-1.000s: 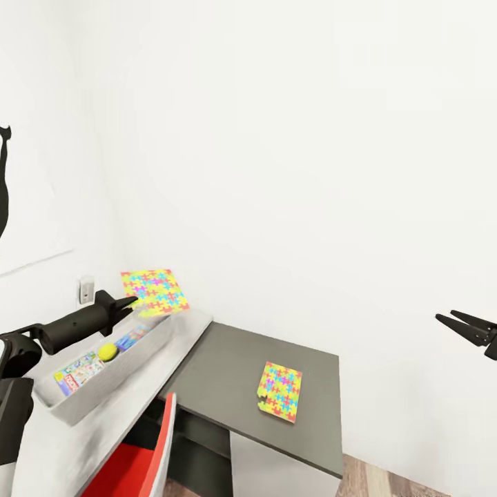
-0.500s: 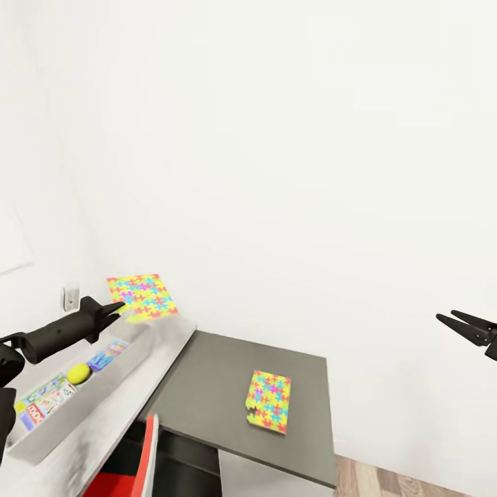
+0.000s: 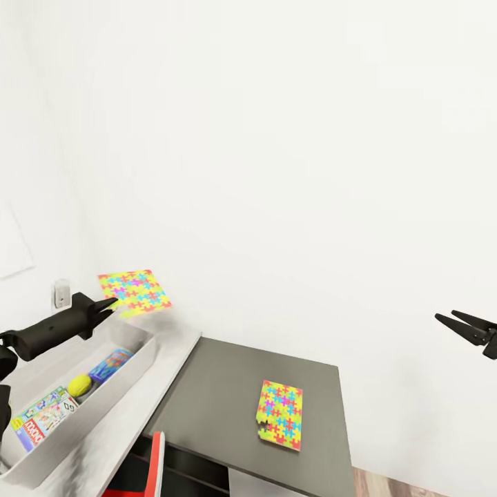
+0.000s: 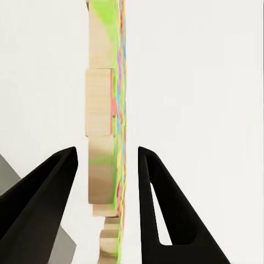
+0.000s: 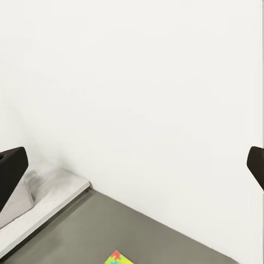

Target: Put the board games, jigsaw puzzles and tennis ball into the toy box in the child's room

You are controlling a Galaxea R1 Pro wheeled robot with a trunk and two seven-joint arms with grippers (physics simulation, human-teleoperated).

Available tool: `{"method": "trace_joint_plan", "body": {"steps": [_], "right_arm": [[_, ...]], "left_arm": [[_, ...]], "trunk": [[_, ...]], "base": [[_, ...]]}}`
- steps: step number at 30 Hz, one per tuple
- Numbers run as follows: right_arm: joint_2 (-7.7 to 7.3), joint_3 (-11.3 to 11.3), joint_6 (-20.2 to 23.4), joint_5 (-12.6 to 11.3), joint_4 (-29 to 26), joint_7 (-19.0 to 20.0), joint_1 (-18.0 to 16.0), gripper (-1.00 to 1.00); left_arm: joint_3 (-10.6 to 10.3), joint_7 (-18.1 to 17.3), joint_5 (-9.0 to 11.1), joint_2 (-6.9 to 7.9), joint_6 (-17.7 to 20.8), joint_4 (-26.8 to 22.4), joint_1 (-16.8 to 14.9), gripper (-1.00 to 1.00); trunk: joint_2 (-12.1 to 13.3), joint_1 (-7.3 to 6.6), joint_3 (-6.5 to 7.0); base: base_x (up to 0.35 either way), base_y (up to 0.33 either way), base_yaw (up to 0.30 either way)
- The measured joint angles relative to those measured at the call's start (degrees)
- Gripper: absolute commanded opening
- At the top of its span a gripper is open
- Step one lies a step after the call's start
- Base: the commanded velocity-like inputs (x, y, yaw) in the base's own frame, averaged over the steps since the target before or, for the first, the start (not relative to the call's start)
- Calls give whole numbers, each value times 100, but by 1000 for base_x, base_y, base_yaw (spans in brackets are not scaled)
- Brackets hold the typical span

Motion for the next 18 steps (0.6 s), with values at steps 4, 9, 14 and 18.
{"method": "trace_joint_plan", "body": {"steps": [4,9,14,18], "right_arm": [[5,24,-25,5,2,-83,6,100],[5,39,-16,6,0,-68,18,100],[11,43,-23,6,0,-54,29,100],[14,48,-33,7,-1,-56,32,100]], "left_arm": [[135,3,-85,141,-40,292,-22,-100],[162,-124,-138,452,-76,1049,-39,-100],[289,-334,-205,695,-202,1748,-195,-100],[705,-367,-390,806,-305,1954,-195,-100]], "trunk": [[0,0,0],[0,0,0],[0,0,0],[0,0,0]], "base": [[0,0,0],[0,0,0],[0,0,0],[0,0,0]]}}
